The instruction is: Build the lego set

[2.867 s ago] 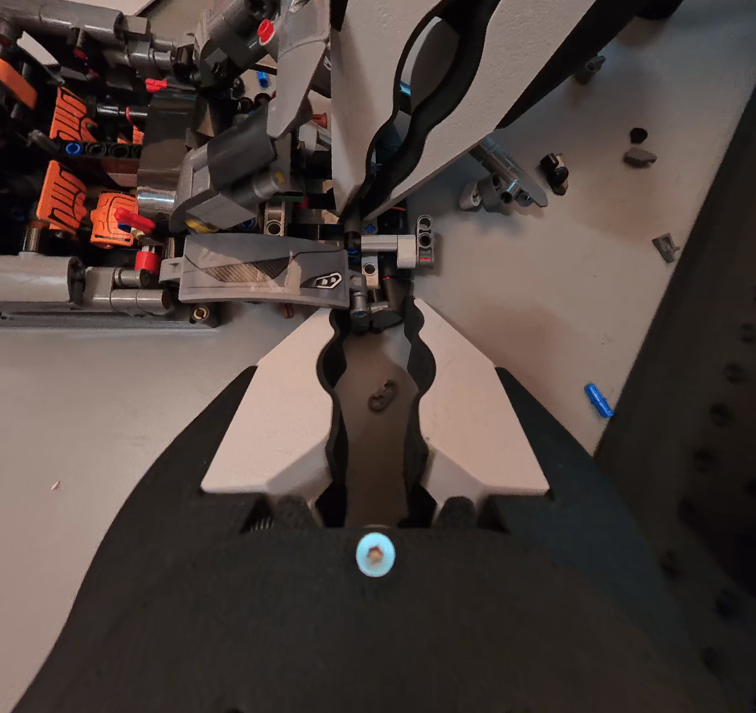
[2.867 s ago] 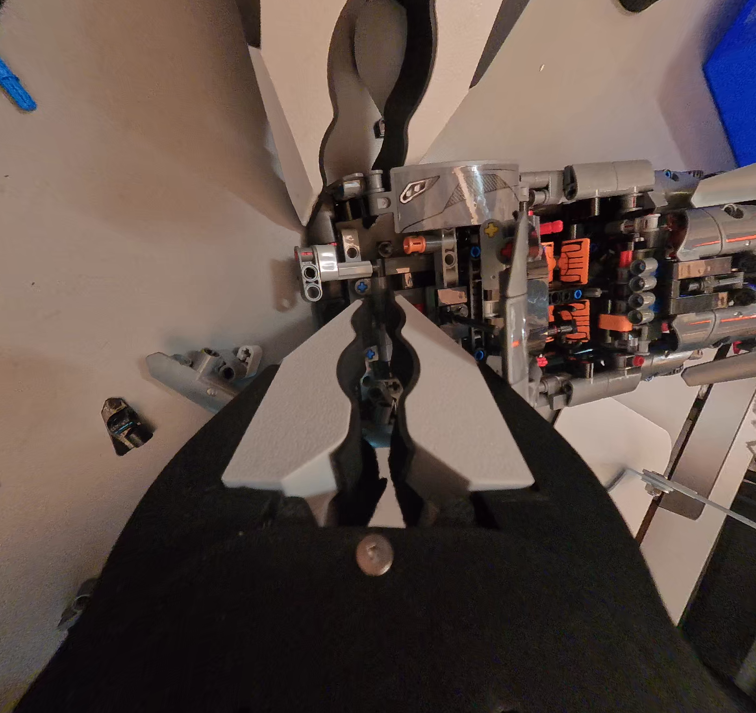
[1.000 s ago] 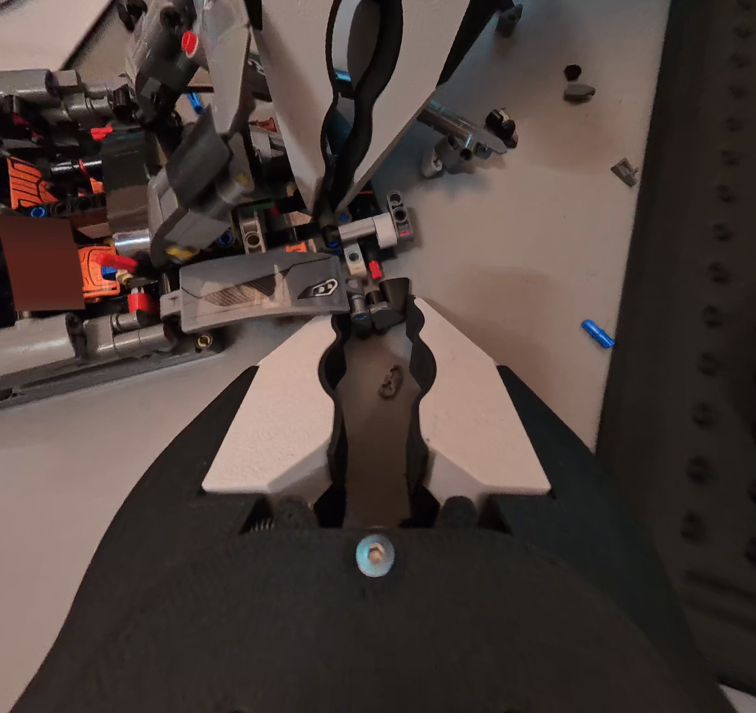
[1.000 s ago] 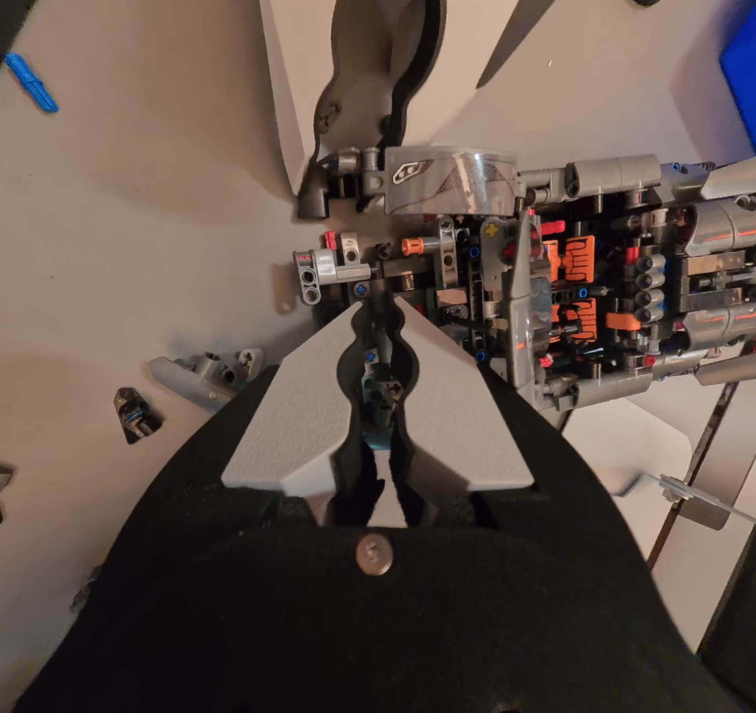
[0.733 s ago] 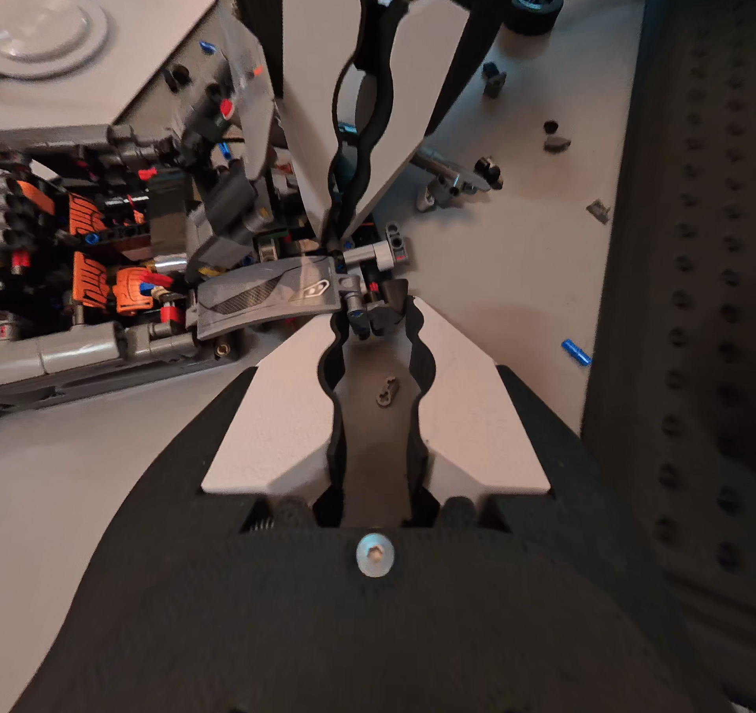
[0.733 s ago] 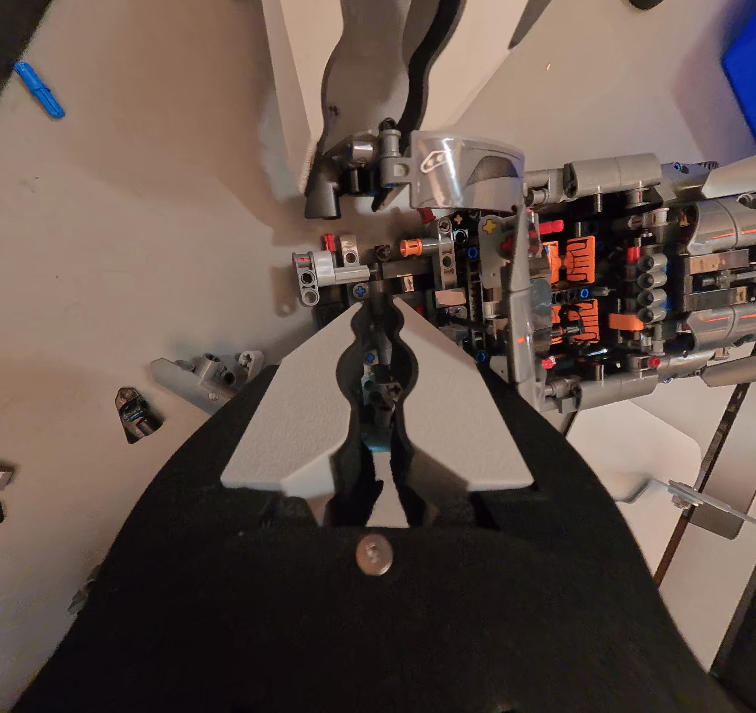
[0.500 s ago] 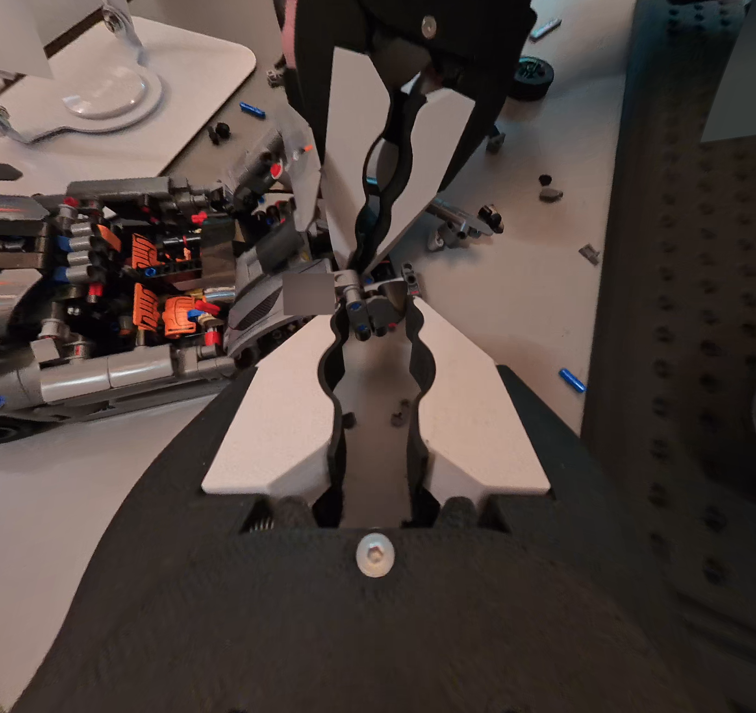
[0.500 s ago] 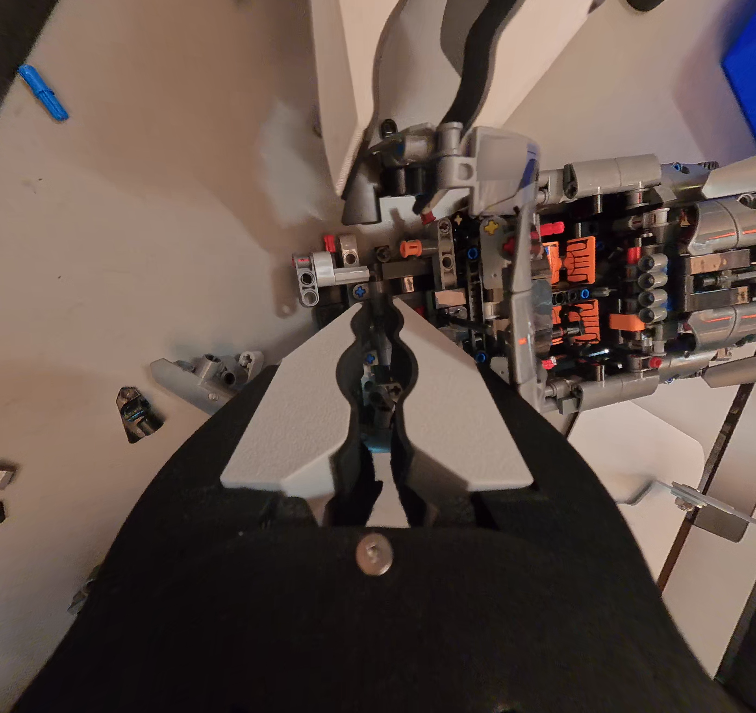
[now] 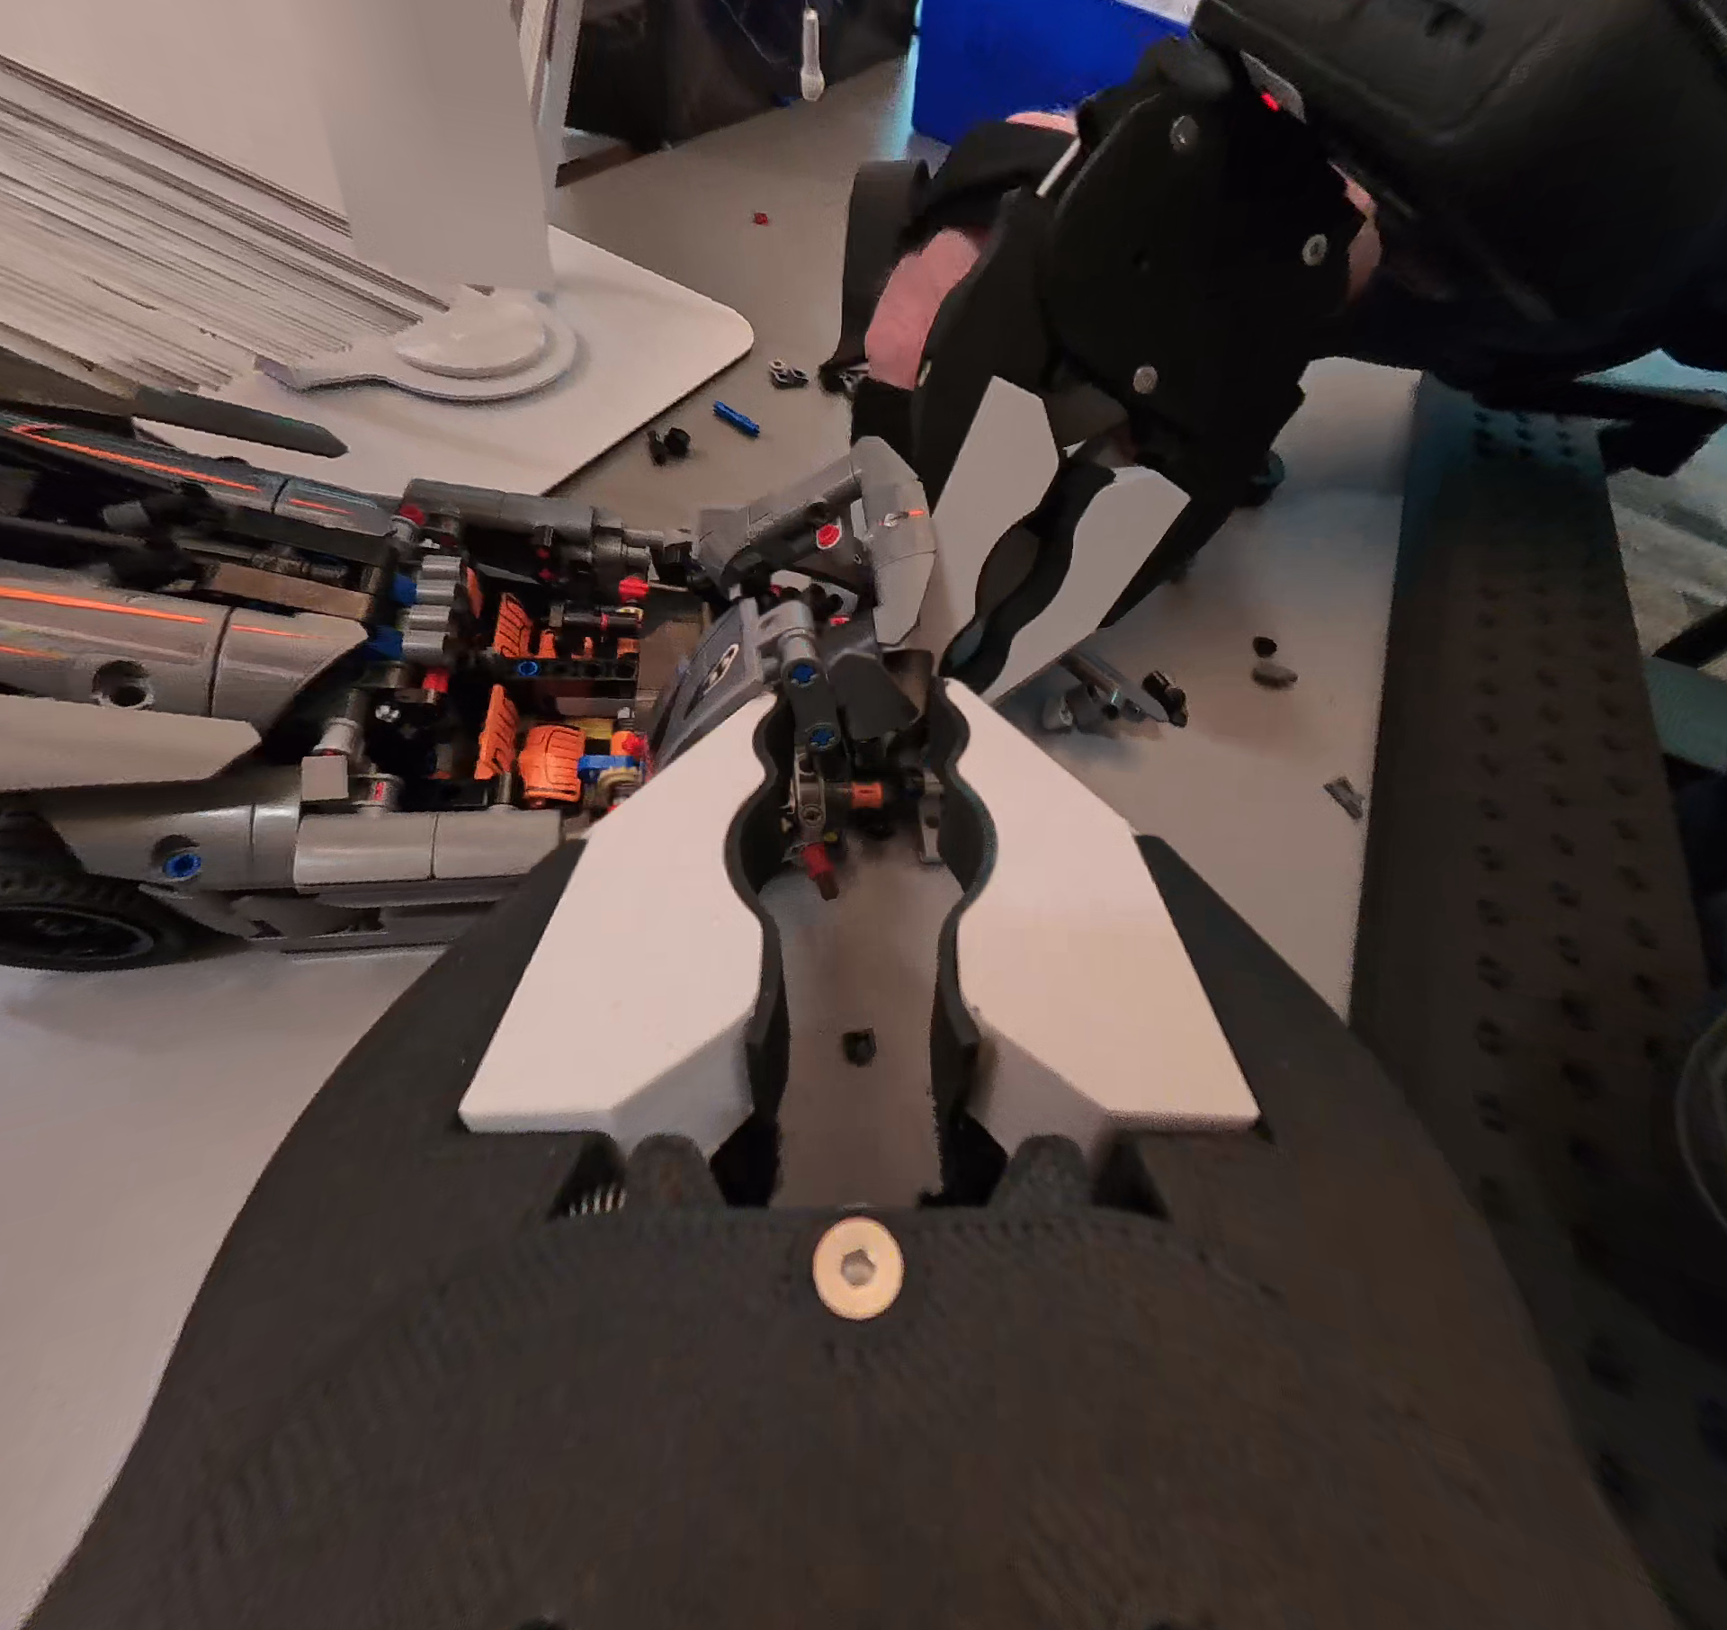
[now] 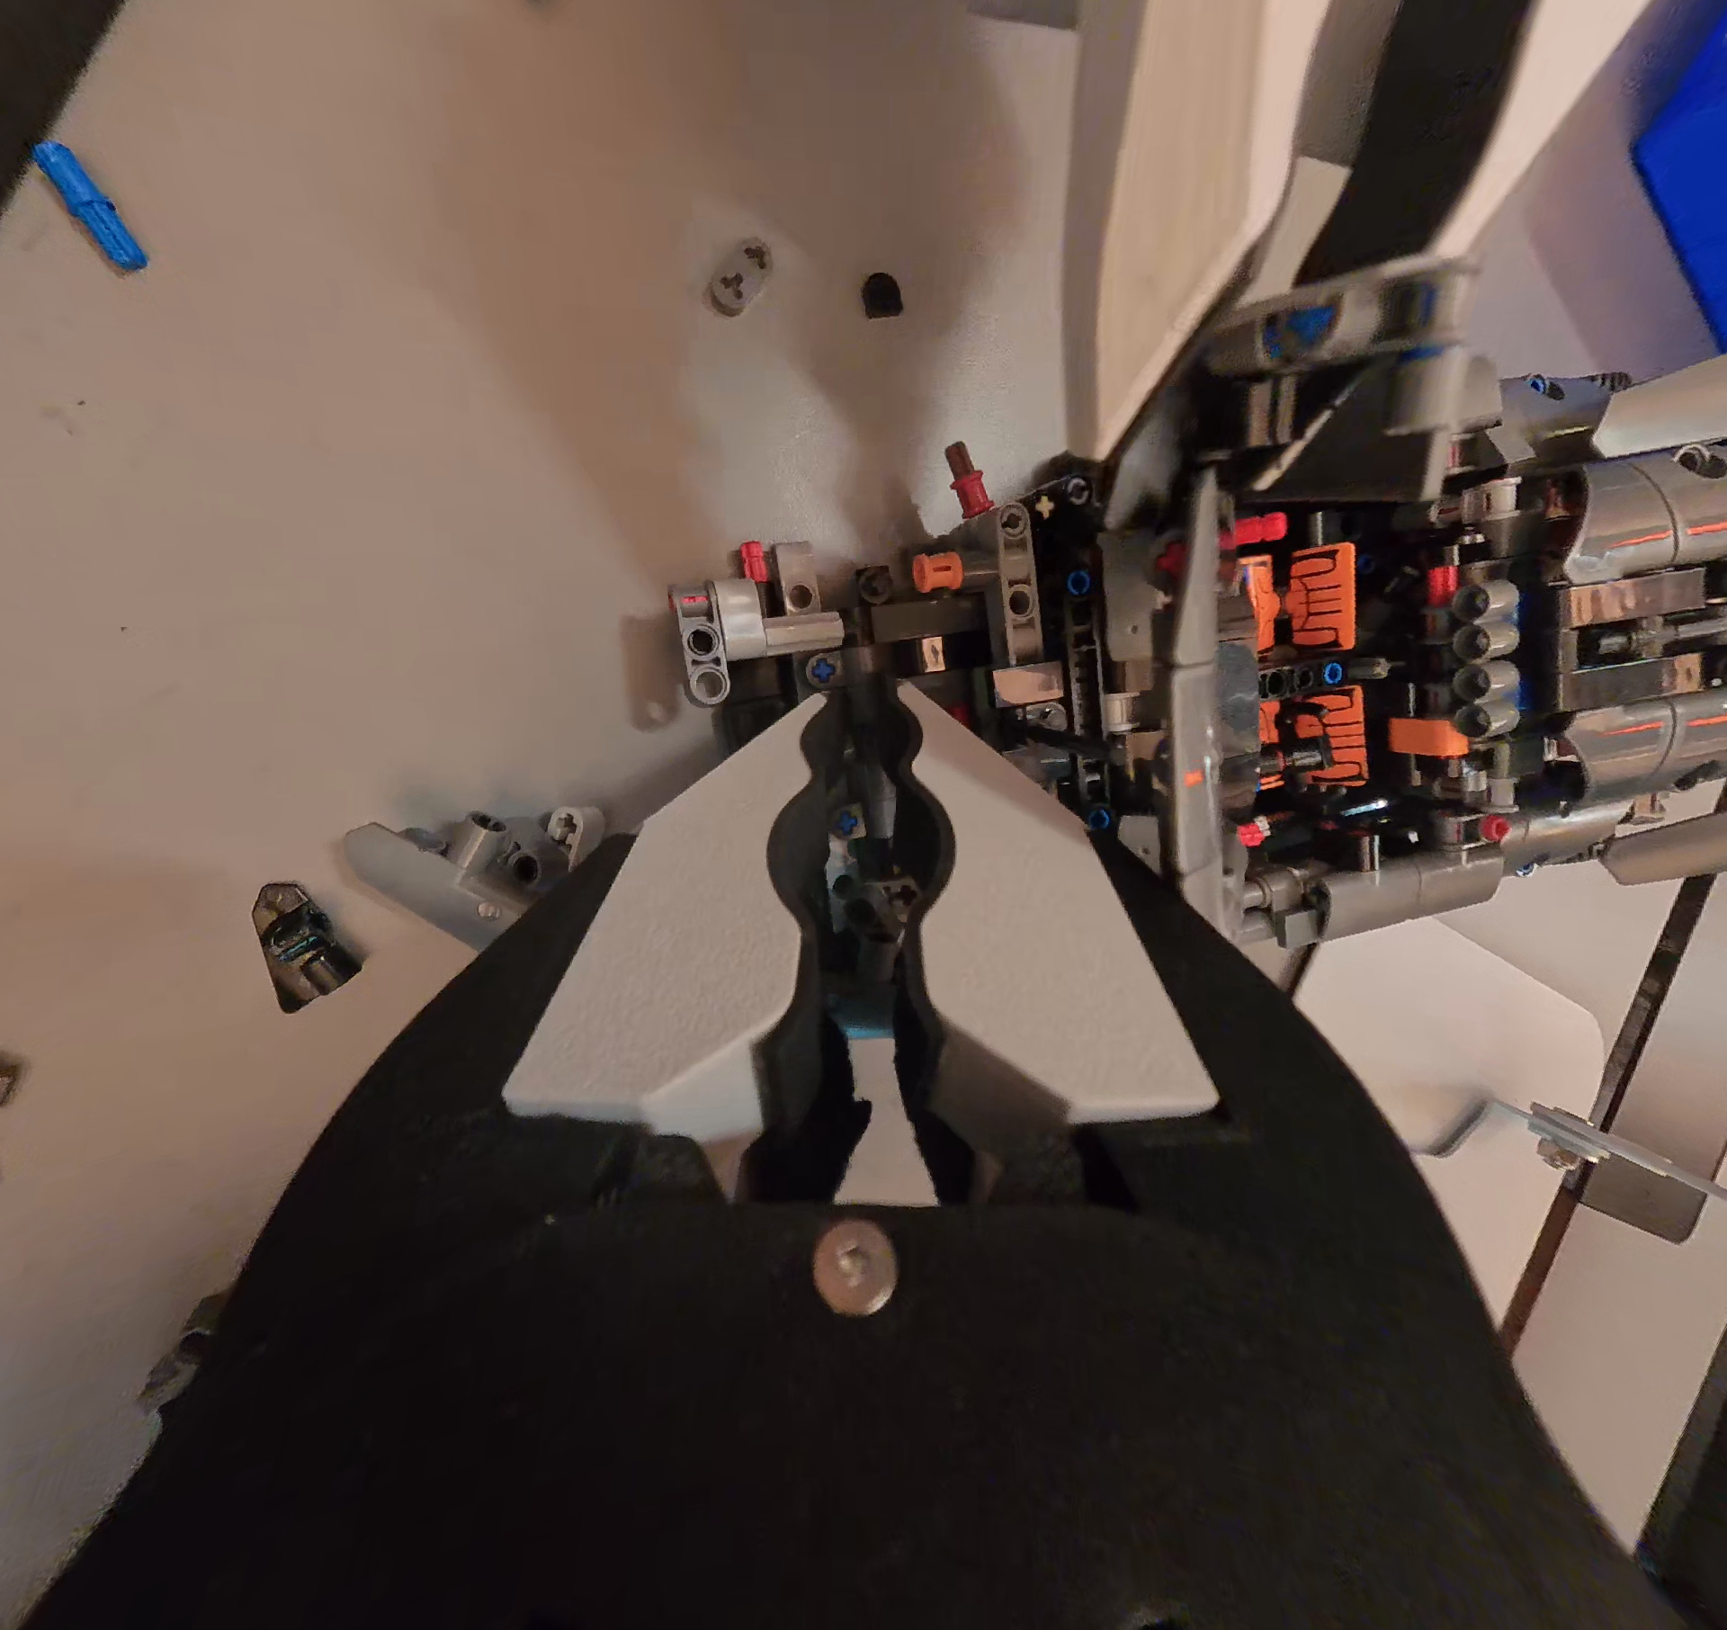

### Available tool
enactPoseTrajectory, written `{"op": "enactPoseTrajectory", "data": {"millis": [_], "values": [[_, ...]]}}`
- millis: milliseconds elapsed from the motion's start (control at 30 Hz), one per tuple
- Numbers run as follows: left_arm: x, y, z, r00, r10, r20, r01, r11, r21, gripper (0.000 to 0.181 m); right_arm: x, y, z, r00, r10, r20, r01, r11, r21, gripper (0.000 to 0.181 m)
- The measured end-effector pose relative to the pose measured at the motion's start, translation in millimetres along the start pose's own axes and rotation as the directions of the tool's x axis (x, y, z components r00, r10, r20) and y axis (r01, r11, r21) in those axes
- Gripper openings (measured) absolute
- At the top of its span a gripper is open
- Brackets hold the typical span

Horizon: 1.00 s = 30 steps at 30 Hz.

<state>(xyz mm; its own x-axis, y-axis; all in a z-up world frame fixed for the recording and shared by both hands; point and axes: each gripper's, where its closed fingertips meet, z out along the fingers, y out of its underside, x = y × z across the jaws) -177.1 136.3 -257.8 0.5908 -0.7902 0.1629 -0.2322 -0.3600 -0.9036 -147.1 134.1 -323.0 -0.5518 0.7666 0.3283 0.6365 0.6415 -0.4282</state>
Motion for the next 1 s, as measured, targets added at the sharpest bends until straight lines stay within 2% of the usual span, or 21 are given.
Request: {"op": "enactPoseTrajectory", "data": {"millis": [267, 367, 500, 533, 567, 667, 800, 900, 1000], "values": [[3.2, 0.7, -2.9, 0.999, -0.019, -0.033, 0.019, 1.000, 0.003, 0.030, 0.5, 2.4, -1.0, 1.000, -0.009, -0.002, 0.009, 1.000, -0.008, 0.005], [3.9, 1.7, -11.7, 0.995, 0.079, 0.058, -0.079, 0.997, -0.001, 0.042, 0.5, 3.6, -1.7, 1.000, -0.006, 0.002, 0.006, 1.000, -0.006, 0.005], [2.6, 1.6, -21.1, 0.949, 0.234, 0.211, -0.236, 0.972, -0.017, 0.054, 0.1, 5.0, -2.6, 1.000, 0.003, 0.010, -0.003, 1.000, 0.007, 0.005], [-2.0, 3.2, -21.3, 0.931, 0.261, 0.256, -0.260, 0.965, -0.038, 0.063, 0.1, 5.0, -2.6, 1.000, 0.001, 0.009, -0.001, 1.000, 0.007, 0.005], [-7.9, 2.4, -22.6, 0.900, 0.302, 0.313, -0.299, 0.952, -0.059, 0.071, 0.1, 5.0, -2.6, 1.000, 0.001, 0.009, -0.001, 1.000, 0.007, 0.005], [-14.9, -9.5, -24.6, 0.751, 0.491, 0.442, -0.474, 0.866, -0.158, 0.079, 0.1, 5.0, -2.6, 1.000, -0.002, 0.008, 0.002, 1.000, 0.009, 0.005], [-13.6, -10.2, -10.3, 0.554, 0.713, 0.430, -0.628, 0.697, -0.346, 0.068, -0.3, 5.2, -2.9, 1.000, -0.009, 0.009, 0.009, 1.000, 0.011, 0.005], [-19.3, -11.1, -5.6, 0.454, 0.779, 0.433, -0.667, 0.619, -0.415, 0.044, -0.6, 5.7, -3.3, 1.000, -0.013, 0.011, 0.013, 1.000, 0.012, 0.005], [-21.8, -14.1, -6.4, 0.437, 0.788, 0.434, -0.672, 0.607, -0.424, 0.034, -0.8, 5.8, -3.4, 1.000, -0.015, 0.013, 0.014, 1.000, 0.019, 0.005]]}}
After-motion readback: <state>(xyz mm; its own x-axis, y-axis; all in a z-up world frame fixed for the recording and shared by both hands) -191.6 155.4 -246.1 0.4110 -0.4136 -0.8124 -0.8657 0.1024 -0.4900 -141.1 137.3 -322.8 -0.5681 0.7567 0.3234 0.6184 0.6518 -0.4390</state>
